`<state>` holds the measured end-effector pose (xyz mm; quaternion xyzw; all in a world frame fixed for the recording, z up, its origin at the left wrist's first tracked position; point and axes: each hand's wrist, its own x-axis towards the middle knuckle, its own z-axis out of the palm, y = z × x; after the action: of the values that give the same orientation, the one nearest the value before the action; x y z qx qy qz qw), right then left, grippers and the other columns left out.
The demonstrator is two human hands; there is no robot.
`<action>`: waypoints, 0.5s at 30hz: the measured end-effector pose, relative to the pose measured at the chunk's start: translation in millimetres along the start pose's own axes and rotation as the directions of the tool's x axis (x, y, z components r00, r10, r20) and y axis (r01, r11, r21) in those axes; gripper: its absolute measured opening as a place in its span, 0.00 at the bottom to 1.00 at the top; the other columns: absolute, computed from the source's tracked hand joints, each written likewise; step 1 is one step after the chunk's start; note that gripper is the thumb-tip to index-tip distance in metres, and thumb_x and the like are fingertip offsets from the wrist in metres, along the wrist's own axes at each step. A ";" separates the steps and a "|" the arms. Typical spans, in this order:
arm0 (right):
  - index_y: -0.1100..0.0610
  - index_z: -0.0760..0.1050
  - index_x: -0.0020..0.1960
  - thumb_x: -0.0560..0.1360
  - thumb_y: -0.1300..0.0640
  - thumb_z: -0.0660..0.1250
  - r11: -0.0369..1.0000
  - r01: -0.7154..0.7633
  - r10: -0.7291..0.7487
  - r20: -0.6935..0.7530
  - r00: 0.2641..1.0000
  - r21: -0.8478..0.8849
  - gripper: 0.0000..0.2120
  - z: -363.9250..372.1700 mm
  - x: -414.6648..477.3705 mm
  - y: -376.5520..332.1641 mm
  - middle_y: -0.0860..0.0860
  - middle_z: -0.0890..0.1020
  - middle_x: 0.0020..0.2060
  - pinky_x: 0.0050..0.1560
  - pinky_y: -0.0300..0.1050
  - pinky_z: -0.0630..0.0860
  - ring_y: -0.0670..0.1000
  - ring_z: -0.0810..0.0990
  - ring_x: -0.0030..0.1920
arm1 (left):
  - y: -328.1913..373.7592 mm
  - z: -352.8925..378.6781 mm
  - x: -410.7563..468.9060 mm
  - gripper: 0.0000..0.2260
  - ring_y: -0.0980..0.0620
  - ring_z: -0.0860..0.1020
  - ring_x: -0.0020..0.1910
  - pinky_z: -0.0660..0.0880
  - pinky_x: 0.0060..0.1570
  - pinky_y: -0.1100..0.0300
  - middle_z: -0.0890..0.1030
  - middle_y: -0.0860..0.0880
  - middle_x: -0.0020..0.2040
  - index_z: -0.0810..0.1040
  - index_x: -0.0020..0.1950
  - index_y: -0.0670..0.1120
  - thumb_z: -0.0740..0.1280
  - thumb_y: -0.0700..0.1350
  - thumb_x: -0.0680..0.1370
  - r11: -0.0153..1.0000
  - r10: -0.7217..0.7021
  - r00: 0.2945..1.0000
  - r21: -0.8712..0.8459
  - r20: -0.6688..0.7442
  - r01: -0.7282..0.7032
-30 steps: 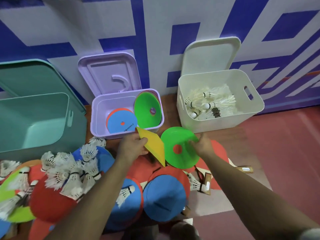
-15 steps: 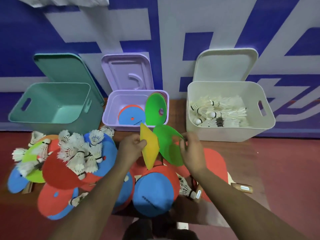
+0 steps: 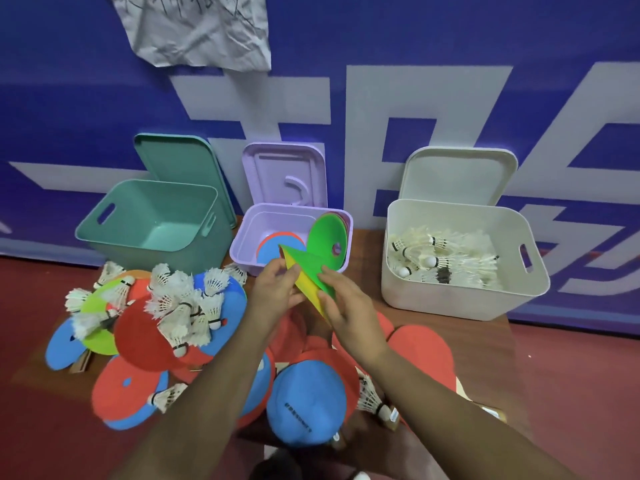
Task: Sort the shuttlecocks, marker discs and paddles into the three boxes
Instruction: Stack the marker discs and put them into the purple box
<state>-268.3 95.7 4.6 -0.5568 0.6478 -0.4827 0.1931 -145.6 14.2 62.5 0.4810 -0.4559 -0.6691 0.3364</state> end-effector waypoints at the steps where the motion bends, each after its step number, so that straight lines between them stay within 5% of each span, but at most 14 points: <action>1: 0.55 0.76 0.66 0.79 0.57 0.66 1.000 0.018 -0.018 0.002 1.000 -0.004 0.16 2.0 2.0 -4.5 0.49 0.75 0.68 0.71 0.41 0.66 0.45 0.72 0.69 | 2.0 -3.9 1.6 0.07 0.45 0.81 0.46 0.81 0.46 0.53 0.80 0.37 0.50 0.73 0.57 0.38 0.61 0.40 0.82 1.000 0.022 1.000 -0.021 -0.008 -0.023; 4: 0.56 0.76 0.66 0.79 0.59 0.66 0.998 0.067 -0.067 -0.008 0.998 0.008 0.16 9.7 13.7 -16.1 0.49 0.73 0.70 0.72 0.38 0.62 0.43 0.69 0.71 | 11.5 -12.6 9.0 0.07 0.49 0.83 0.44 0.81 0.49 0.53 0.83 0.40 0.48 0.75 0.57 0.40 0.63 0.40 0.81 0.996 0.088 0.996 -0.024 0.022 -0.087; 8: 0.56 0.76 0.66 0.78 0.57 0.67 0.997 0.064 -0.064 -0.016 0.998 0.036 0.17 22.7 40.0 -27.3 0.49 0.73 0.70 0.72 0.39 0.63 0.43 0.69 0.71 | 31.2 -22.4 36.7 0.07 0.53 0.83 0.35 0.81 0.37 0.60 0.85 0.47 0.38 0.77 0.51 0.43 0.64 0.32 0.78 0.985 0.149 0.988 0.077 0.029 -0.151; 11: 0.55 0.75 0.65 0.74 0.51 0.71 0.998 -0.039 0.040 -0.010 0.999 0.049 0.21 32.6 66.6 -21.2 0.50 0.70 0.70 0.67 0.33 0.65 0.46 0.67 0.71 | 41.3 -27.8 66.9 0.08 0.51 0.82 0.36 0.81 0.37 0.58 0.84 0.44 0.41 0.78 0.54 0.40 0.64 0.32 0.78 0.974 0.164 0.986 0.155 0.031 -0.167; 15: 0.53 0.65 0.71 0.64 0.38 0.73 0.948 -0.316 0.314 0.041 0.949 0.044 0.41 44.4 101.6 4.9 0.48 0.69 0.67 0.67 0.48 0.71 0.48 0.70 0.67 | 38.1 -24.5 116.0 0.09 0.46 0.83 0.42 0.82 0.45 0.50 0.82 0.41 0.47 0.80 0.52 0.42 0.65 0.32 0.76 0.967 0.142 0.988 0.205 0.053 -0.150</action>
<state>-267.0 -15.1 9.3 -0.4493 0.7127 -0.4524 0.2923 -157.9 -109.5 56.0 0.4660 -0.5641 -0.5998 0.3239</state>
